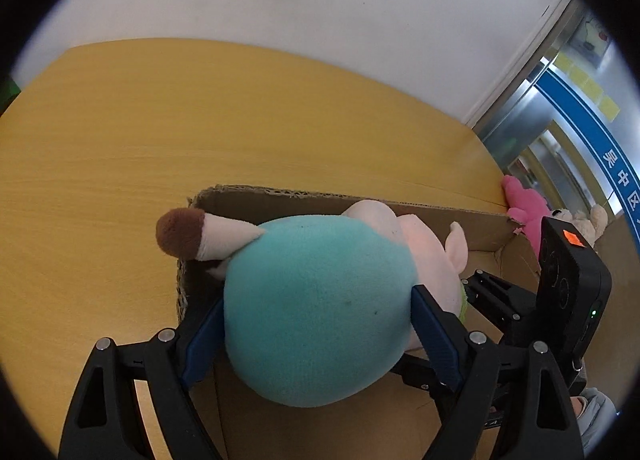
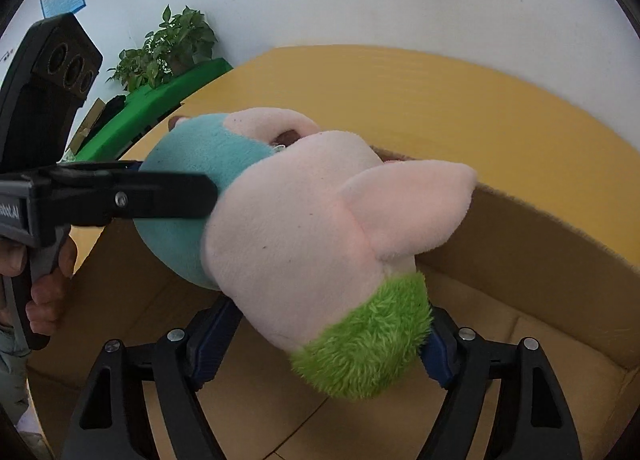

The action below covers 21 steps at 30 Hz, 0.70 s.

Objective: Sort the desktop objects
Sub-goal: 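Lift the pig plush with both grippers and carry it over the cardboard box, then open both grippers to drop the plush into the box and withdraw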

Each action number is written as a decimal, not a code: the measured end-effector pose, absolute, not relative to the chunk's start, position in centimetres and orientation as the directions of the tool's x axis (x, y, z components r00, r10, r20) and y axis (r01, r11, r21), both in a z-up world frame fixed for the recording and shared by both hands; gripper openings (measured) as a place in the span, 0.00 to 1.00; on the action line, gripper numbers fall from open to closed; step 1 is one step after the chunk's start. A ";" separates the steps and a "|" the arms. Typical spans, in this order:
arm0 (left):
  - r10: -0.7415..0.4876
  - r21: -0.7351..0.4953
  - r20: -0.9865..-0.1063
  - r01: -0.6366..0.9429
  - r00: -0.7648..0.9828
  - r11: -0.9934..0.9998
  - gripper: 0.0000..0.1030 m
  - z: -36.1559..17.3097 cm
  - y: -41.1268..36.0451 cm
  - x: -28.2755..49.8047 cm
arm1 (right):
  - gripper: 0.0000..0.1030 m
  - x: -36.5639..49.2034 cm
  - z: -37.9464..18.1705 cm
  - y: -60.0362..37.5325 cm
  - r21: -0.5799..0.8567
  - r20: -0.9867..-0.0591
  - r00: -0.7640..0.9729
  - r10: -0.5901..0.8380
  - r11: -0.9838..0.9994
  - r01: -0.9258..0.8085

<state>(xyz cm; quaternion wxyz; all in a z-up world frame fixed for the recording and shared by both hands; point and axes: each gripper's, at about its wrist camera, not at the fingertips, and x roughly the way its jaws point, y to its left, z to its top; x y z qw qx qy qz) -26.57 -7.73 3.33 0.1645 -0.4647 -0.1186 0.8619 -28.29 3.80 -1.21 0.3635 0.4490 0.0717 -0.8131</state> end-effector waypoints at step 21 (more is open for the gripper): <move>0.356 -0.239 -0.582 -0.265 -0.731 -0.934 0.87 12.5 -10.0 -15.2 | 1.00 -20.2 9.7 8.2 0.118 -0.739 -0.472 -0.481 -0.782 0.611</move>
